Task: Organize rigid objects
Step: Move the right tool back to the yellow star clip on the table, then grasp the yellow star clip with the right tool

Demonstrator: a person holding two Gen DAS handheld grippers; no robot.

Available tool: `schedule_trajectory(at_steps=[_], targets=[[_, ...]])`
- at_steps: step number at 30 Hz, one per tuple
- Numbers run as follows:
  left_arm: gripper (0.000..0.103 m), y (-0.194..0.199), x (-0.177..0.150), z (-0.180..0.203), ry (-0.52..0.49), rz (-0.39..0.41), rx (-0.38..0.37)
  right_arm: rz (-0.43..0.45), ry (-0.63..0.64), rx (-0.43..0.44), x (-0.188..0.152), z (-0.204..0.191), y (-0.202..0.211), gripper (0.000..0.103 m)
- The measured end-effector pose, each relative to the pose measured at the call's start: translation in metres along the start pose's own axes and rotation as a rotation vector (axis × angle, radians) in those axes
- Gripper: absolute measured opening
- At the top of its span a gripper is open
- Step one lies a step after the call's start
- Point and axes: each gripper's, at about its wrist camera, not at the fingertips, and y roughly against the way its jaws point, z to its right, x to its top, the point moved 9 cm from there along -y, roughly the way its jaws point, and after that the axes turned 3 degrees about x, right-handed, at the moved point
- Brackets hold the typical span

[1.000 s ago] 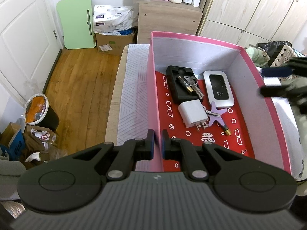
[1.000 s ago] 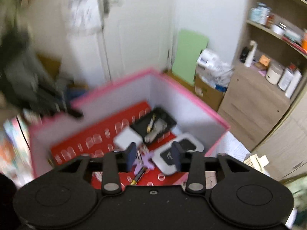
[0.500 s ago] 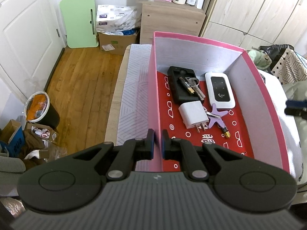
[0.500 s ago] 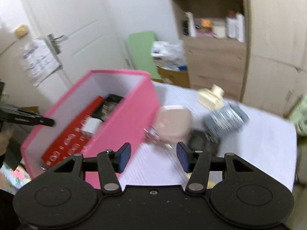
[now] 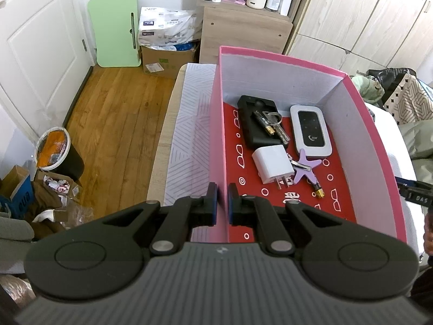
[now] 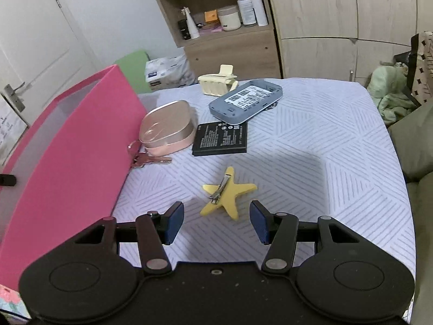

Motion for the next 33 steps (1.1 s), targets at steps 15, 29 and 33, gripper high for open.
schedule_trajectory(at_steps=[15,29,33], targets=[[0.007,0.000,0.000,0.001,-0.004,0.000,0.005,0.056,0.121,-0.087,0.005,-0.009,-0.014,0.071],[0.007,-0.001,0.000,0.001,0.010,0.001,-0.007,0.085,-0.020,0.117,0.016,-0.019,0.013,0.042],[0.007,-0.001,0.000,0.003,0.010,0.000,-0.005,0.101,-0.036,0.218,0.025,-0.034,0.027,0.042]])
